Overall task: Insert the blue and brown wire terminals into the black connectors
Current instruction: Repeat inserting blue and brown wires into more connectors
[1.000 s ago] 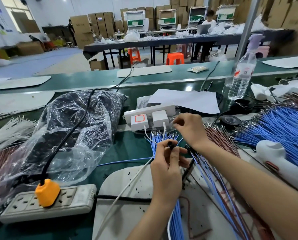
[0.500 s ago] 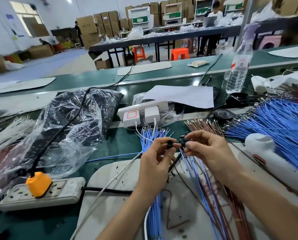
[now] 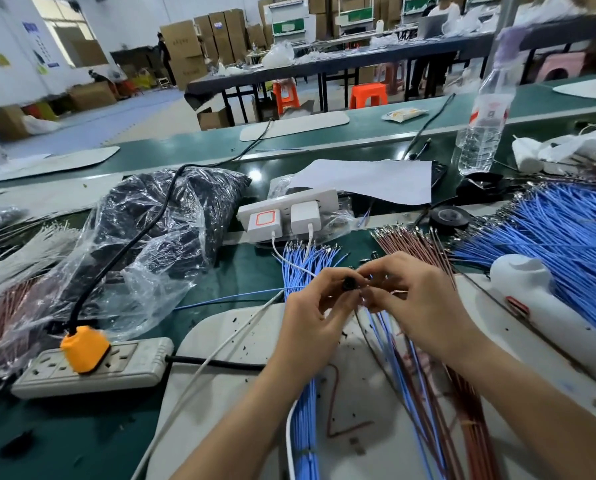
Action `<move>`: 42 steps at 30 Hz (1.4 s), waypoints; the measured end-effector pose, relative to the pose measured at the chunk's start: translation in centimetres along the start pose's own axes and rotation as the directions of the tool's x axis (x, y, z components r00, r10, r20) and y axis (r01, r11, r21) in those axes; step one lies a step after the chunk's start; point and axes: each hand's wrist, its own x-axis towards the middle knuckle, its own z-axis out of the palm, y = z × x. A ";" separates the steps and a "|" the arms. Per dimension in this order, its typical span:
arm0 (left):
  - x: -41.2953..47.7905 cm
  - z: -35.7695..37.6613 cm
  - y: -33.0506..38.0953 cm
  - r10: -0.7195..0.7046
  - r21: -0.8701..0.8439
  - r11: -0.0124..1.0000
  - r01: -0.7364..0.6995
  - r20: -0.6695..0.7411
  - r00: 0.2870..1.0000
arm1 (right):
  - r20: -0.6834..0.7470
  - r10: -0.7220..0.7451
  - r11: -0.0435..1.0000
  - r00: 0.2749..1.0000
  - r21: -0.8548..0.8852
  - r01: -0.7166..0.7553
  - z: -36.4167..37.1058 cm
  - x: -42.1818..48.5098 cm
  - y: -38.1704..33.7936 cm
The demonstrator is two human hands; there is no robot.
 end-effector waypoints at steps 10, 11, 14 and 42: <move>0.2 0.1 -0.1 -0.030 0.052 0.998 0.032 -0.034 0.999 | -0.205 0.023 0.996 0.978 0.090 -0.005 0.0 -0.1 -0.7; 0.2 0.2 -0.2 -0.029 0.059 0.998 0.031 -0.035 0.999 | -0.208 0.048 0.980 0.977 0.197 -0.007 -0.2 -0.1 -1.0; 0.2 0.2 -0.4 -0.035 0.060 0.998 0.037 -0.038 0.999 | -0.167 0.056 0.937 0.984 0.350 0.006 -0.3 -0.3 -1.6; -0.2 -0.1 -0.1 -0.101 0.179 0.980 0.090 0.056 0.993 | 0.241 0.297 0.797 0.924 0.471 -0.379 -1.5 0.4 0.5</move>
